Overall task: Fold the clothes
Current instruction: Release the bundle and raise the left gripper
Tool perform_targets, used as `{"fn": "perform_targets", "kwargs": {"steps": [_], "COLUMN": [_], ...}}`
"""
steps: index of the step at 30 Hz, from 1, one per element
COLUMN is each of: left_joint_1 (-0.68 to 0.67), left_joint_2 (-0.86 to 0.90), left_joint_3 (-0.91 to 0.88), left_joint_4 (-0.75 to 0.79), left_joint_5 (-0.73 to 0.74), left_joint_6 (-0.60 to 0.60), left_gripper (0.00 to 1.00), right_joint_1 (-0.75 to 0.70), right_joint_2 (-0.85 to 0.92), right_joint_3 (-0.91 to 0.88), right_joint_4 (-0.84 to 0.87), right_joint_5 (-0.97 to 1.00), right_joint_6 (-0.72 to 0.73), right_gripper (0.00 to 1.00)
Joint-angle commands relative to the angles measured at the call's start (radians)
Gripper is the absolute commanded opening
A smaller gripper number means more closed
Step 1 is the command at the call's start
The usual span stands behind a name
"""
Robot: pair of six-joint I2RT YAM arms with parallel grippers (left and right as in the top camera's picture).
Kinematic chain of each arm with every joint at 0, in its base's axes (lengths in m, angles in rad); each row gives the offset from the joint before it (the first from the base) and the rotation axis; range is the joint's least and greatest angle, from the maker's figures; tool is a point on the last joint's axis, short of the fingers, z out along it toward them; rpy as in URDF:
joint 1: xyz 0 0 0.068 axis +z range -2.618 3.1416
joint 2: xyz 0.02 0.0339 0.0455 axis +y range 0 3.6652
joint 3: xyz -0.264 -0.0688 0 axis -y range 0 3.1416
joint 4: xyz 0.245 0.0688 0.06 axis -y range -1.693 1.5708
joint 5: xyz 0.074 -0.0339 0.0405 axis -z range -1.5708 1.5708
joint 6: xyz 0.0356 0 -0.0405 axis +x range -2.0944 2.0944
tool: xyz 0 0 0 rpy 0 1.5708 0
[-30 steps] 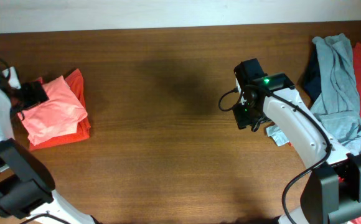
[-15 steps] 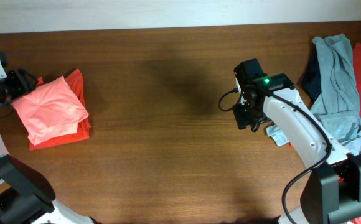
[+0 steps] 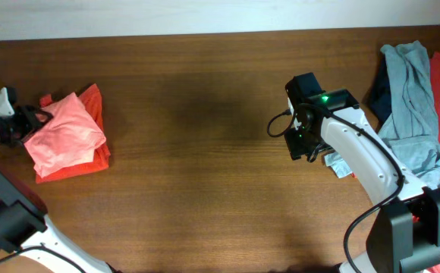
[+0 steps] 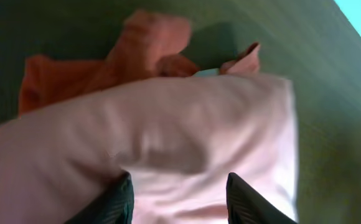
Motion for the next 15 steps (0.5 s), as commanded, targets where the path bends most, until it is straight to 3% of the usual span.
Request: {"fn": "perform_targets", "kwargs": {"steps": [1,6,10,12,15], "left_joint_1": [0.017,0.024,0.043,0.044,0.024], "left_joint_2": [0.056,0.063,0.052,0.029,-0.083], "left_joint_3": [0.007,0.008,0.009,0.010,0.010], "left_joint_4": [0.002,-0.003,-0.019,-0.026,-0.043], "left_joint_5": [0.098,0.212,0.406,0.417,0.345], "left_joint_6": [0.029,0.087,0.141,0.141,0.140], "left_gripper": [0.48,0.55,0.74,0.99,0.99], "right_joint_1": [0.002,0.002,0.002,0.002,0.002], "right_joint_2": [-0.014,-0.014,-0.014,-0.015,-0.034], "right_joint_3": [0.012,0.012,0.012,0.012,0.018], "right_joint_4": [-0.005,-0.014,-0.018,-0.015,0.032], "right_joint_5": [0.016,0.016,0.016,0.016,0.015], "right_joint_6": [0.008,0.008,0.008,0.008,0.044], "right_gripper": [0.59,0.59,0.56,0.51,0.51]}}
